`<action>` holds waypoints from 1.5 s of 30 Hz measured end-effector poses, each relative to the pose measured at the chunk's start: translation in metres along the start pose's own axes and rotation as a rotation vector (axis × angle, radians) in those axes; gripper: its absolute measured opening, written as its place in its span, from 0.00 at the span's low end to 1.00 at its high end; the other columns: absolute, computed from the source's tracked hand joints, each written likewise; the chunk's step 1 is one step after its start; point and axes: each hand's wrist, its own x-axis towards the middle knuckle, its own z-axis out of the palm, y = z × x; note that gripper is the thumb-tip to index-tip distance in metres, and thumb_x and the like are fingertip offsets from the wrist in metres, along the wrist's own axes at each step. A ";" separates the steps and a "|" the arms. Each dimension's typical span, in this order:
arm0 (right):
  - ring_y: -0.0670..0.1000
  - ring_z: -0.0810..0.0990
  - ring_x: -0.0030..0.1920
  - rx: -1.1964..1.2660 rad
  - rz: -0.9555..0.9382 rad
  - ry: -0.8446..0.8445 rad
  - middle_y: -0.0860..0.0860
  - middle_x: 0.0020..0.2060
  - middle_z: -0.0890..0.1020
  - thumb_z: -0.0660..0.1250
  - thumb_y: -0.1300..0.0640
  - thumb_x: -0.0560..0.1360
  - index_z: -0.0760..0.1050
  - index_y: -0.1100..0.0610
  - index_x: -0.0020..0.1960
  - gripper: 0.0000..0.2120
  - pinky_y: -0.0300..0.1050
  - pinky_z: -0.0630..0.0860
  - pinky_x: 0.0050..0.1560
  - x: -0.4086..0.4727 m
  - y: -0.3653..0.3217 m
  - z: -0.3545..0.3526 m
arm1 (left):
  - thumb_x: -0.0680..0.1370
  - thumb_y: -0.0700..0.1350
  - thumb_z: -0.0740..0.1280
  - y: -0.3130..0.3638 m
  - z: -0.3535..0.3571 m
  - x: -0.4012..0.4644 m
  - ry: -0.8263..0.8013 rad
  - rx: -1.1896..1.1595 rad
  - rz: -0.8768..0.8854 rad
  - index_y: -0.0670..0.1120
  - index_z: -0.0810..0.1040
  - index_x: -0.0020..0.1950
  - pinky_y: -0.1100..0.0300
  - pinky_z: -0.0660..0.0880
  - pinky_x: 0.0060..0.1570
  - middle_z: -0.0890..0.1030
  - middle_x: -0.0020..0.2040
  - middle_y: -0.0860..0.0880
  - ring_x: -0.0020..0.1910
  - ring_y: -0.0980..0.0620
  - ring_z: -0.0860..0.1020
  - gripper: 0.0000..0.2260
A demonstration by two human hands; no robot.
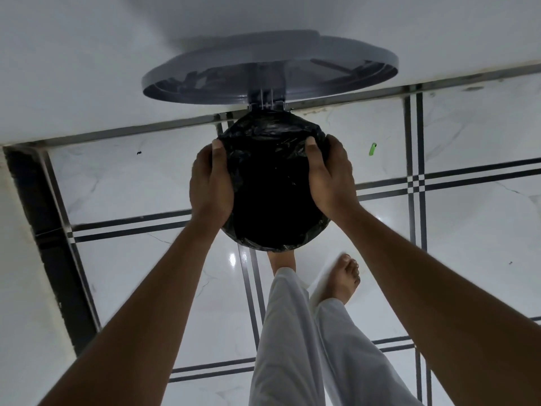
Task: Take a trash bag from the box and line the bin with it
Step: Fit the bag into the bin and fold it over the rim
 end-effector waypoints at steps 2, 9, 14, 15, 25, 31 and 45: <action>0.57 0.80 0.68 -0.034 0.087 -0.042 0.51 0.68 0.82 0.52 0.27 0.82 0.75 0.53 0.74 0.36 0.63 0.74 0.72 0.010 -0.004 0.003 | 0.87 0.67 0.47 0.006 0.001 0.012 -0.056 0.056 -0.071 0.54 0.76 0.76 0.54 0.65 0.68 0.77 0.66 0.56 0.65 0.53 0.73 0.29; 0.56 0.80 0.71 -0.013 0.094 0.000 0.53 0.72 0.82 0.51 0.26 0.83 0.71 0.55 0.79 0.40 0.63 0.73 0.75 0.034 -0.009 -0.004 | 0.88 0.60 0.53 0.018 -0.004 0.048 0.033 0.195 -0.080 0.45 0.82 0.64 0.54 0.69 0.58 0.82 0.58 0.48 0.59 0.45 0.78 0.24; 0.58 0.76 0.70 -0.184 -0.029 -0.115 0.52 0.70 0.80 0.49 0.30 0.85 0.72 0.49 0.76 0.32 0.61 0.70 0.71 0.031 -0.007 0.008 | 0.89 0.57 0.54 0.027 0.011 0.044 -0.080 0.310 0.183 0.47 0.81 0.66 0.54 0.68 0.54 0.84 0.60 0.46 0.58 0.44 0.79 0.20; 0.59 0.73 0.74 -0.253 -0.034 -0.152 0.52 0.75 0.76 0.50 0.32 0.86 0.69 0.47 0.80 0.30 0.63 0.68 0.72 0.033 -0.006 0.009 | 0.89 0.59 0.53 0.030 0.013 0.047 -0.100 0.353 0.168 0.49 0.81 0.69 0.52 0.70 0.56 0.85 0.63 0.45 0.61 0.42 0.80 0.22; 0.59 0.76 0.71 -0.225 -0.072 0.031 0.55 0.71 0.79 0.55 0.34 0.86 0.75 0.50 0.74 0.27 0.60 0.72 0.68 0.038 -0.004 0.000 | 0.84 0.58 0.63 0.029 0.006 0.069 -0.008 0.265 0.185 0.49 0.83 0.56 0.54 0.72 0.57 0.85 0.59 0.49 0.59 0.48 0.81 0.15; 0.62 0.67 0.78 -0.246 0.048 -0.103 0.59 0.77 0.73 0.52 0.34 0.87 0.72 0.45 0.77 0.25 0.66 0.67 0.75 0.038 0.010 0.006 | 0.81 0.41 0.69 0.004 0.014 -0.001 0.142 0.336 0.828 0.44 0.82 0.51 0.54 0.70 0.55 0.82 0.49 0.45 0.51 0.45 0.78 0.03; 0.60 0.66 0.77 -0.202 0.101 -0.118 0.57 0.76 0.71 0.47 0.34 0.89 0.69 0.44 0.79 0.26 0.65 0.64 0.76 0.040 0.012 0.002 | 0.82 0.51 0.56 -0.031 0.078 -0.013 -0.479 0.619 0.488 0.46 0.80 0.57 0.47 0.83 0.45 0.84 0.49 0.42 0.44 0.39 0.85 0.16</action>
